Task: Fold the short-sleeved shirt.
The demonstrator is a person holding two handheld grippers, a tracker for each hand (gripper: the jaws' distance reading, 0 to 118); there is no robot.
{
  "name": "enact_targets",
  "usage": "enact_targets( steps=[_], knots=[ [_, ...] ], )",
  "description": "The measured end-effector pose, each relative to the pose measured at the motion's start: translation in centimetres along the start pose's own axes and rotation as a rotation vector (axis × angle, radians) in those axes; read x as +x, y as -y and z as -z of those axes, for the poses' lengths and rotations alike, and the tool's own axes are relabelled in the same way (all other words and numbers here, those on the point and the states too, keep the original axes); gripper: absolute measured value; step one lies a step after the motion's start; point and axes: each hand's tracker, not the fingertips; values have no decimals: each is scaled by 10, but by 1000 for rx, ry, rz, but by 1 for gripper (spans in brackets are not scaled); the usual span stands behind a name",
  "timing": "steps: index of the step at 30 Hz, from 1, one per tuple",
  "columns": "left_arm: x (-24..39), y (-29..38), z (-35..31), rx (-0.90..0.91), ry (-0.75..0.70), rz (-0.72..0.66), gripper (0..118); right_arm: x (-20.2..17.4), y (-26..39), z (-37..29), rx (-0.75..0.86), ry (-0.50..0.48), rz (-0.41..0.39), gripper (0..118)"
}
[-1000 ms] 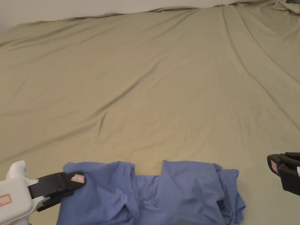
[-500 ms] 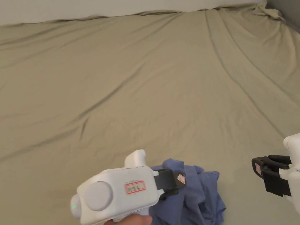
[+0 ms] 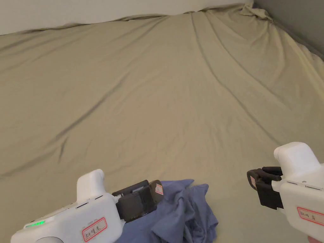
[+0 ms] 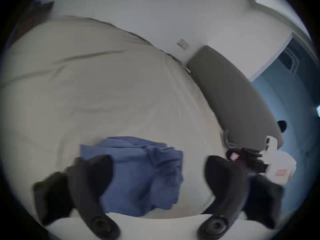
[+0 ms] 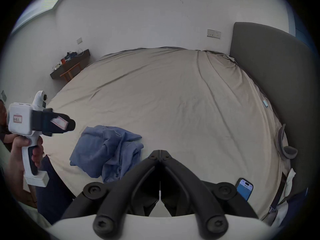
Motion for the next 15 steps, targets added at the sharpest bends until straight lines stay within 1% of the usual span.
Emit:
enact_targets(
  steps=[1,2,4,5,6,7,9,11,12,14,15],
  knots=[
    [0,2,4,-15,-30,26,28,1,0,0,2,0,7,2],
    [1,7,12,-48,-61,73,16,1,1,-1,4,0,16,2],
    [6,22,32,-117,-136,110,16,1,2,-1,5,-1,26,2],
    [13,32,47,-163,-88,118,16,1,3,-2,4,-1,26,2],
    [22,42,61,-195,-3,129,16,0,4,-4,4,0,23,2],
    [31,51,74,-218,28,142,16,0,5,-5,3,1,20,2],
    [61,72,106,-292,-27,234,16,-2,5,-6,-6,5,9,2],
    [80,83,129,-296,-65,327,16,-1,5,-7,-13,15,5,2],
    [88,84,135,-269,-75,337,16,-1,5,-8,-15,20,5,2],
    [99,76,140,-271,-49,288,16,0,3,-12,-10,29,7,2],
    [103,72,141,-278,8,242,16,1,2,-15,-1,27,6,2]
  ],
)
